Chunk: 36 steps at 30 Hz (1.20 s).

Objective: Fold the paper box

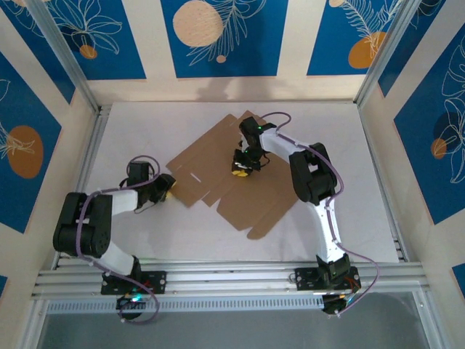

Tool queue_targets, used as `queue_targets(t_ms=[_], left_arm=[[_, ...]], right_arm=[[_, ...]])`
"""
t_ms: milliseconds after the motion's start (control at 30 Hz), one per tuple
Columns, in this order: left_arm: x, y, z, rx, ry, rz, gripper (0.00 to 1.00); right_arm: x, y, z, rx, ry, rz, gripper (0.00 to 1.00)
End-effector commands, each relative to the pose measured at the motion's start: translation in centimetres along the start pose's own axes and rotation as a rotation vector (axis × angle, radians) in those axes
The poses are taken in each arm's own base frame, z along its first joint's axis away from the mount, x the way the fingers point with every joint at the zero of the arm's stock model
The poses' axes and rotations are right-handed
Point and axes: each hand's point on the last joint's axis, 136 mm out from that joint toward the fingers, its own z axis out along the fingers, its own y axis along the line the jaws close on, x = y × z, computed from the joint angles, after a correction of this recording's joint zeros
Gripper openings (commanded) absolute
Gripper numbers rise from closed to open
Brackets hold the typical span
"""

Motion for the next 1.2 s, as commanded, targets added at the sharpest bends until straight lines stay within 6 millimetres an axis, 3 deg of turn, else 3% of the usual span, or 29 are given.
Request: queue_targets(t_ms=[0,167,433,833,967,1167], left_arm=[[3.6,-4.9,2.6,0.253,0.136,0.120,0.29],[3.7,-4.6,2.8,0.257,0.143,0.103,0.20],[3.2,-6.4,1.3,0.240,0.121,0.183,0.11],[2.3,-9.5,-2.0,0.234,0.072,0.305,0.04],[1.8,-11.5,-3.9,0.245,0.035,0.383,0.03],[0.4,-15.8,-8.4,0.260,-0.092,0.624,0.04]], right_arm=[[1.9,0.6,0.7,-0.004,0.058,0.014,0.21],[1.7,0.7,-0.1,0.000,0.039,0.010,0.21],[1.5,0.5,-0.7,-0.020,0.028,0.034,0.21],[0.2,1.6,-5.0,-0.054,-0.074,0.012,0.30],[-0.5,2.9,-8.5,-0.079,-0.163,-0.011,0.49],[-2.2,7.4,-17.7,-0.180,-0.378,-0.117,0.61]])
